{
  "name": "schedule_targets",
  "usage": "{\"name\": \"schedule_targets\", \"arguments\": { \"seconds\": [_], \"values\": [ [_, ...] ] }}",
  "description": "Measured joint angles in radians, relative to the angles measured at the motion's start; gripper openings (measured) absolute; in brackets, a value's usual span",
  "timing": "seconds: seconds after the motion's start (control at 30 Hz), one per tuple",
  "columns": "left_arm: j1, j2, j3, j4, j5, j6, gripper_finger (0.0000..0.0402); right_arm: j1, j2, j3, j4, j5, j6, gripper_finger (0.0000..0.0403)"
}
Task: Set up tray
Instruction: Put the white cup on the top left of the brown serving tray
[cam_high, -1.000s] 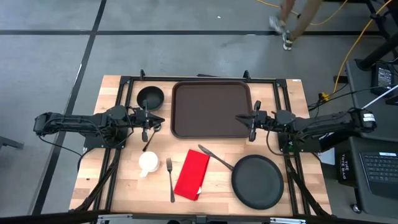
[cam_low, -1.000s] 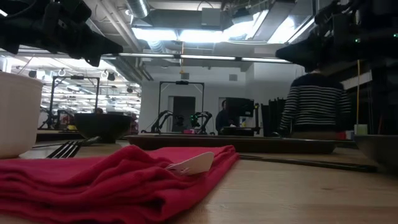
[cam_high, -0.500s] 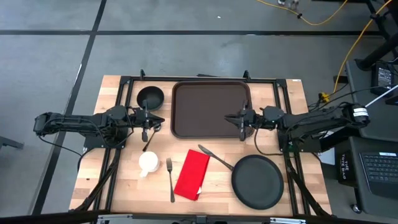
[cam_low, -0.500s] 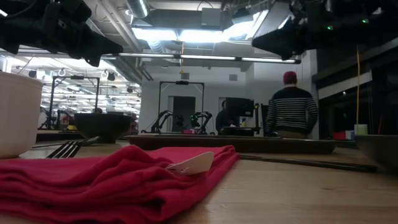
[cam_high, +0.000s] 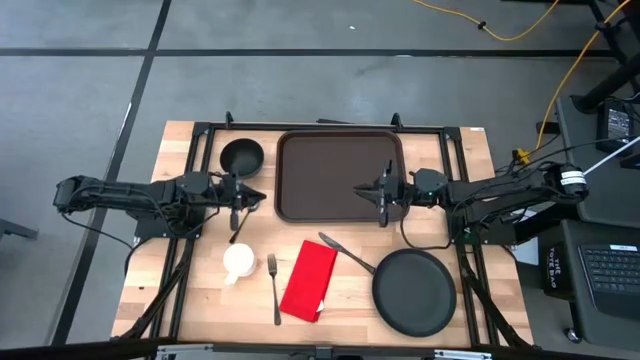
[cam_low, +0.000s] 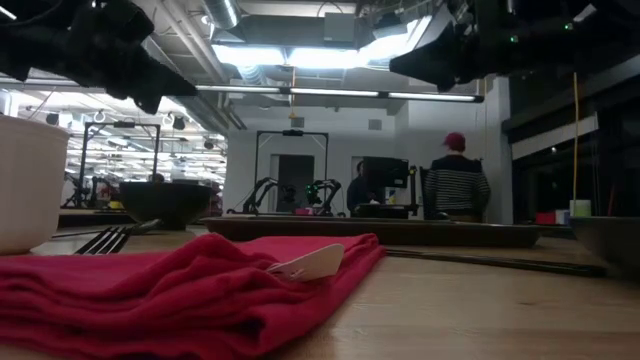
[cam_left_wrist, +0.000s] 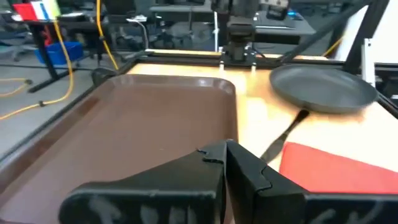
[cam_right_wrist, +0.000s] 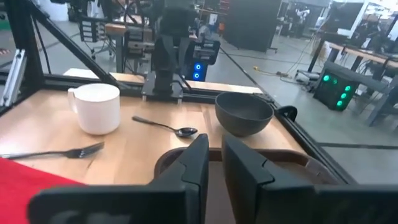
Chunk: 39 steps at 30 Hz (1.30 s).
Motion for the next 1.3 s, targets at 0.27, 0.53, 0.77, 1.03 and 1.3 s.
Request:
{"name": "schedule_targets", "arguments": {
  "seconds": [0.27,0.53,0.77,1.03,1.3],
  "values": [
    [-0.063,0.090,0.129,-0.055,-0.028,-0.003,0.0003,0.000,0.000,0.000,0.028,0.000,-0.074,0.0052],
    [-0.151,0.241,0.360,-0.371,-0.112,-0.165,0.0003,0.000,0.000,0.000,0.033,0.000,-0.193,0.0052],
    [-0.238,0.405,0.583,-0.707,-0.134,-0.443,0.0003,0.000,0.000,0.000,0.041,0.000,-0.201,0.0052],
    [-0.373,0.610,0.811,-0.930,-0.121,-0.596,0.0003,0.000,0.000,0.000,0.042,0.000,-0.197,0.0052],
    [-0.504,0.778,1.001,-1.177,-0.099,-0.880,0.0003,0.000,0.000,0.000,0.016,0.000,-0.171,0.0052]
  ]
}}
